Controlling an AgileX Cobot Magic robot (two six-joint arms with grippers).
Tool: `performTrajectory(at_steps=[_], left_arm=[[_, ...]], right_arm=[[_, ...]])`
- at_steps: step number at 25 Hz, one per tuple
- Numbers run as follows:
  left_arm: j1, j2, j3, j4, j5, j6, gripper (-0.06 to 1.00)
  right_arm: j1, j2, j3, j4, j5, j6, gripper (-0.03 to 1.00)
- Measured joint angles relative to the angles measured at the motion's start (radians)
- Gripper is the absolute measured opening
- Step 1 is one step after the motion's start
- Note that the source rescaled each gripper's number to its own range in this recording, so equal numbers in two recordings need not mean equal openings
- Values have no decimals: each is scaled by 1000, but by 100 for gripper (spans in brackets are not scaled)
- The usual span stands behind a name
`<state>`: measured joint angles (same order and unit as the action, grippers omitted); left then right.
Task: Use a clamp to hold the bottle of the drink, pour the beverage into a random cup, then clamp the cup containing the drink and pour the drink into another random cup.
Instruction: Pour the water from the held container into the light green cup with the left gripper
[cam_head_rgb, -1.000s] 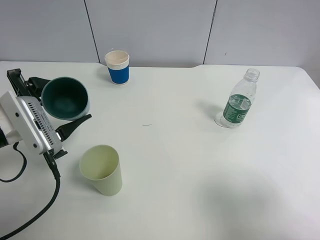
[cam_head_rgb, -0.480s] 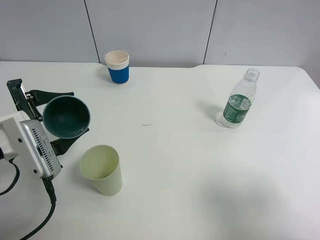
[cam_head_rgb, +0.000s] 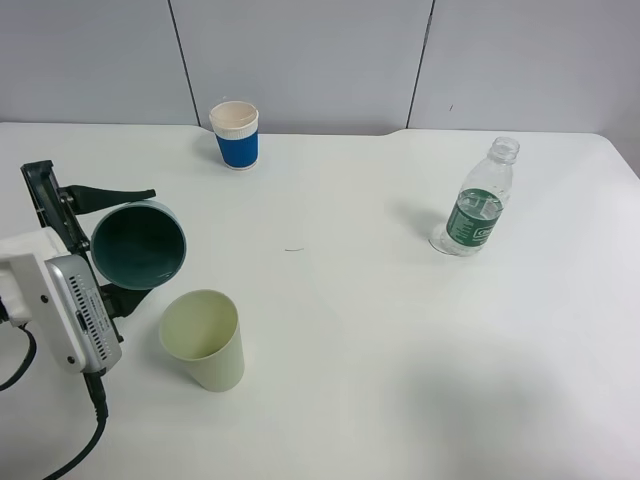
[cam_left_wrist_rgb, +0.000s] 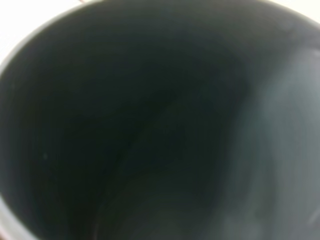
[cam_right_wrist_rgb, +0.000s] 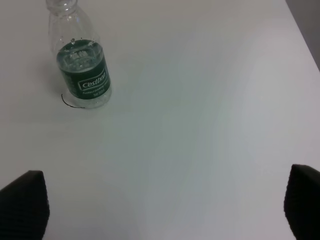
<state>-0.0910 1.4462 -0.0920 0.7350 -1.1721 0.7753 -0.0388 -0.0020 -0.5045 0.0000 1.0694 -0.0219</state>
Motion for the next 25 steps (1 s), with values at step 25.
performTrajectory(at_steps=[25], left_arm=[[0,0,0,3,0,212,2]], right_arm=[[0,0,0,0,0,0,94]])
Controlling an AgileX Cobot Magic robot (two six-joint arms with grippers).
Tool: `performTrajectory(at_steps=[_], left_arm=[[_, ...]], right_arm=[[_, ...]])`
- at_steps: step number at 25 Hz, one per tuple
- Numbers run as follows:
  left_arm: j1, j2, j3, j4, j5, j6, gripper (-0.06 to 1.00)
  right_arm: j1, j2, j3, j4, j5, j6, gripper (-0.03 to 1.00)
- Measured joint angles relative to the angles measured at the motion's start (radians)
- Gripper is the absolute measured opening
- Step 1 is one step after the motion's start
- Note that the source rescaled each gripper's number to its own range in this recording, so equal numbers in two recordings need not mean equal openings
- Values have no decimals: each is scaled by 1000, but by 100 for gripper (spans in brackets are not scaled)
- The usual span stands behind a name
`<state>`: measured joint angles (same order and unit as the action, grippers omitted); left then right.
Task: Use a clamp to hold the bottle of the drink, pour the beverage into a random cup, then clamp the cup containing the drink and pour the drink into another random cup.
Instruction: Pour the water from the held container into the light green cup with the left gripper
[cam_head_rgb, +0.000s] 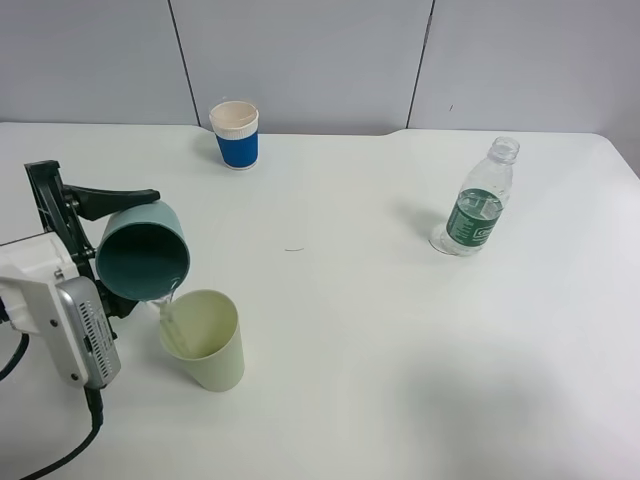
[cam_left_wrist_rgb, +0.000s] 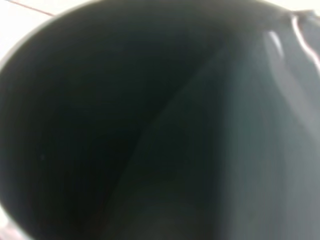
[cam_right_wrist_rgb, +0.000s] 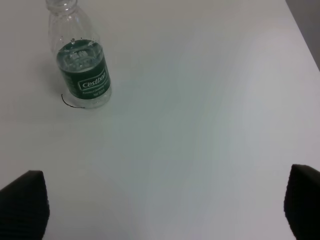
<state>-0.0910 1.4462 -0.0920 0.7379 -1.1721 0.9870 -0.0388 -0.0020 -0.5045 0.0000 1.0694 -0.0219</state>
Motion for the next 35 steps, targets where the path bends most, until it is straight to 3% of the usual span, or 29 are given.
performTrajectory(at_steps=[20,28,35], left_arm=[[0,0,0,-4,-8,25,2],[0,0,0,-24,-9,119,2],[0,0,0,-34,-13,145,2]], right_arm=[[0,0,0,0,0,0,94],[0,0,0,0,0,0,94],[0,0,0,0,0,0,94]])
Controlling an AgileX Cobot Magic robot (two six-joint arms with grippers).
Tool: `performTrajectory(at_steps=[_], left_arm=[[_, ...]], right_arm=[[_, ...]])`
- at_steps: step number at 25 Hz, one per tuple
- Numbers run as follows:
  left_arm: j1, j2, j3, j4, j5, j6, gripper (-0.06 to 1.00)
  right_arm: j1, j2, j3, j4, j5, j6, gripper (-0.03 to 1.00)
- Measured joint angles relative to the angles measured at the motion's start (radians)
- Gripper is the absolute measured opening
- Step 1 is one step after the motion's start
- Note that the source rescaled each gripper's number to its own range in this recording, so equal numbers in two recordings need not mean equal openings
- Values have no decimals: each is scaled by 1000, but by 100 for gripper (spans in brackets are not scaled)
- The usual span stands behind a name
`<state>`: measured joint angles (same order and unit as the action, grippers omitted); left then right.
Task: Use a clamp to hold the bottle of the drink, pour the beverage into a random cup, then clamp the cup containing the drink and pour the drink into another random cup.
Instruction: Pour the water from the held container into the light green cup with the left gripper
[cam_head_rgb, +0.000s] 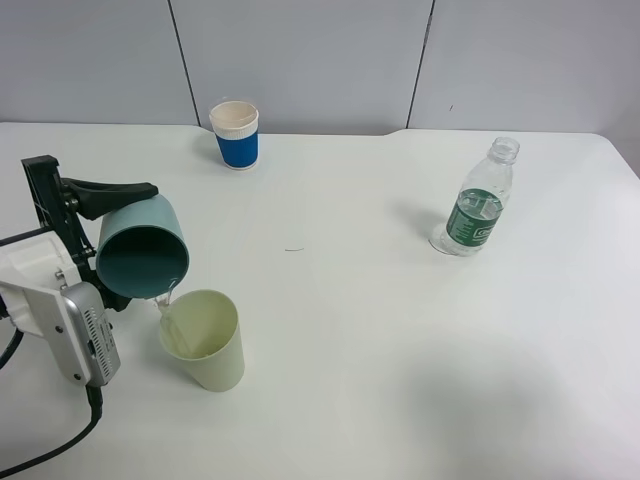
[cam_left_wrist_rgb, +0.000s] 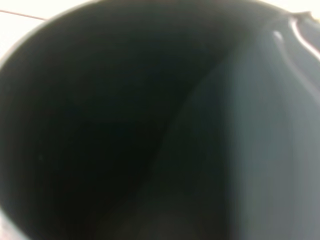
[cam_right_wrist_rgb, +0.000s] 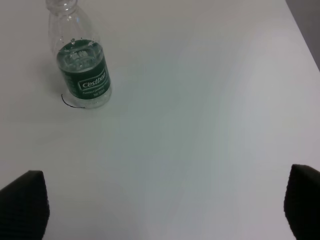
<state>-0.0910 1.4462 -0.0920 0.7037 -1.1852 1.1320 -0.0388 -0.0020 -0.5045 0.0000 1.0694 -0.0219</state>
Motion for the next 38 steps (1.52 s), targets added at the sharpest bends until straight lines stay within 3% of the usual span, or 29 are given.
performTrajectory(at_steps=[20,38], left_arm=[[0,0,0,-1,-3,143,2],[0,0,0,-1,-4,203,2]], right_arm=[[0,0,0,0,0,0,94],[0,0,0,0,0,0,94]])
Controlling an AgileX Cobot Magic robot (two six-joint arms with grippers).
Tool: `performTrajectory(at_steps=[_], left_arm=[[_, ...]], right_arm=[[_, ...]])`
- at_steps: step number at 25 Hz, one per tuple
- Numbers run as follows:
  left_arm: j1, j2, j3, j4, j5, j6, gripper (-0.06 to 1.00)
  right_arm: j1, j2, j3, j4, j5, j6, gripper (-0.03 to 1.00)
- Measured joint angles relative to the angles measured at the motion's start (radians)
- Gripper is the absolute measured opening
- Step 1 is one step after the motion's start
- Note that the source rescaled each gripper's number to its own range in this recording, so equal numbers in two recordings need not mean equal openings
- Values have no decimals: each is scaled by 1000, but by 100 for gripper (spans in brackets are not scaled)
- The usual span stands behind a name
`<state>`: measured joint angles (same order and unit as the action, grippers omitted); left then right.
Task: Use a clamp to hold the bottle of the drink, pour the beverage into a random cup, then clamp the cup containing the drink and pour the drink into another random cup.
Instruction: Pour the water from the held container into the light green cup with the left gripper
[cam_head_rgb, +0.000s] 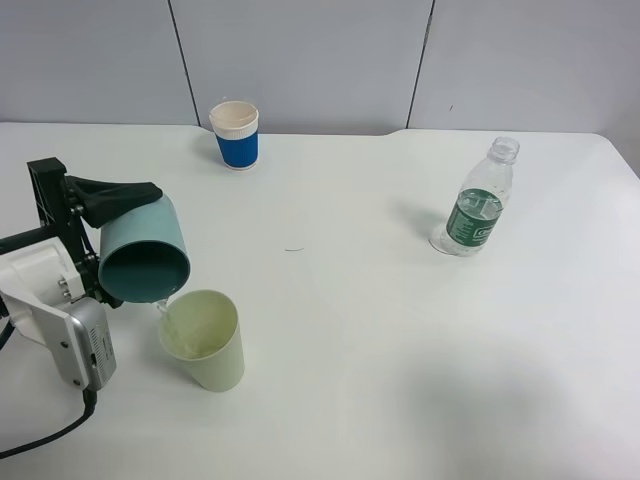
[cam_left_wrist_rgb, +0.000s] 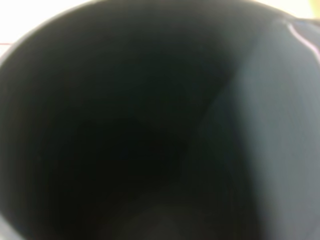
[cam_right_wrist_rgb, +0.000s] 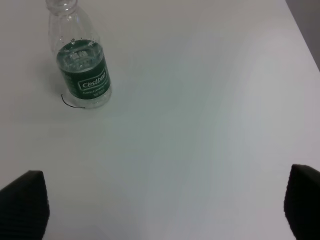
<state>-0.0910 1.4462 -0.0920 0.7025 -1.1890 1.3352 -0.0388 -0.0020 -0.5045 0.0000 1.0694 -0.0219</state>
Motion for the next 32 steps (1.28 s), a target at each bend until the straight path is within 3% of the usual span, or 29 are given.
performTrajectory(at_steps=[13,26,32], left_arm=[[0,0,0,25,-5,110,2],[0,0,0,60,-10,332,2],[0,0,0,67,-14,383,2]], right_arm=[[0,0,0,0,0,0,94],[0,0,0,0,0,0,94],[0,0,0,0,0,0,94]])
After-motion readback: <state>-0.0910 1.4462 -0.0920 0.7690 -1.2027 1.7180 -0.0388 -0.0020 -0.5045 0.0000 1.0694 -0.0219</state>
